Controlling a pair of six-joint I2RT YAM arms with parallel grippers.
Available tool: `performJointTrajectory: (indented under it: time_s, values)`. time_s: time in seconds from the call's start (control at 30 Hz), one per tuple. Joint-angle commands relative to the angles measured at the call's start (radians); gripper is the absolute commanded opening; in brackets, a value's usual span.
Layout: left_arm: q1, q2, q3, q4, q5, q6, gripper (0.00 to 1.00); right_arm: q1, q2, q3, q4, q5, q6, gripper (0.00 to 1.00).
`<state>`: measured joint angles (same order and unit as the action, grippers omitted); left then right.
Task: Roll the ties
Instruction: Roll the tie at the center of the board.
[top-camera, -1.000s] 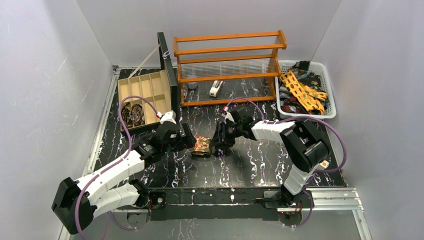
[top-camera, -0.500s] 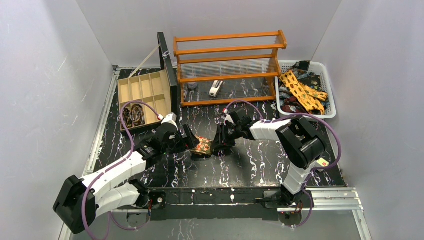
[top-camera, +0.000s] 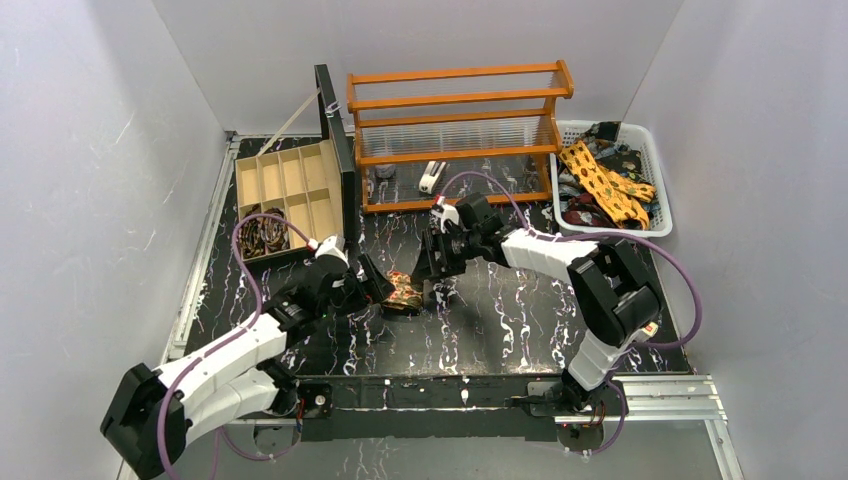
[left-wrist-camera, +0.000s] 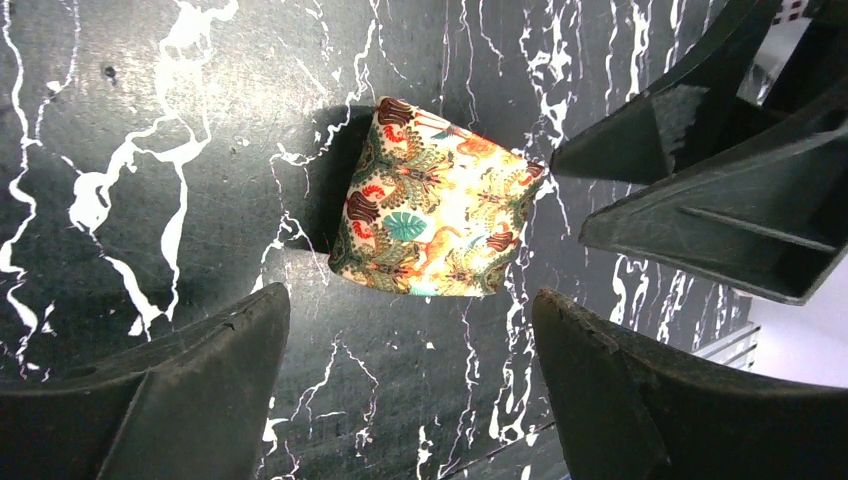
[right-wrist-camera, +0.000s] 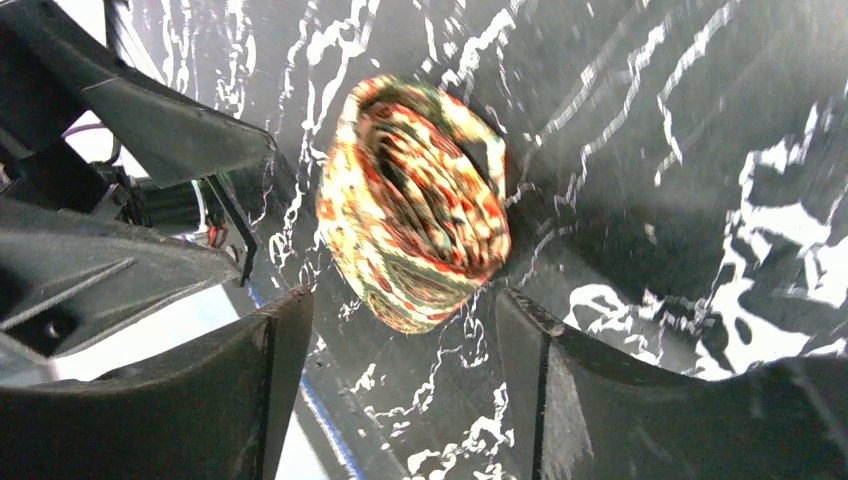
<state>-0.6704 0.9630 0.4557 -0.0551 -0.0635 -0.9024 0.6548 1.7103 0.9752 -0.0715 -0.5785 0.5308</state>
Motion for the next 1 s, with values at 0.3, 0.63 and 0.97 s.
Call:
performJointTrajectory:
  time_s: [0.3, 0.63, 0.97]
  values:
    - [0.006, -0.198, -0.068, -0.112, -0.072, -0.078, 0.88, -0.001, 0.25, 0.334, -0.04, -0.27, -0.426, 0.79]
    - [0.007, -0.18, -0.077, -0.08, -0.028, -0.062, 0.88, -0.001, 0.264, 0.288, -0.064, -0.38, -0.472, 0.8]
    - [0.009, -0.143, -0.126, 0.047, -0.019, -0.07, 0.88, -0.011, 0.252, 0.18, -0.004, -0.315, -0.371, 0.71]
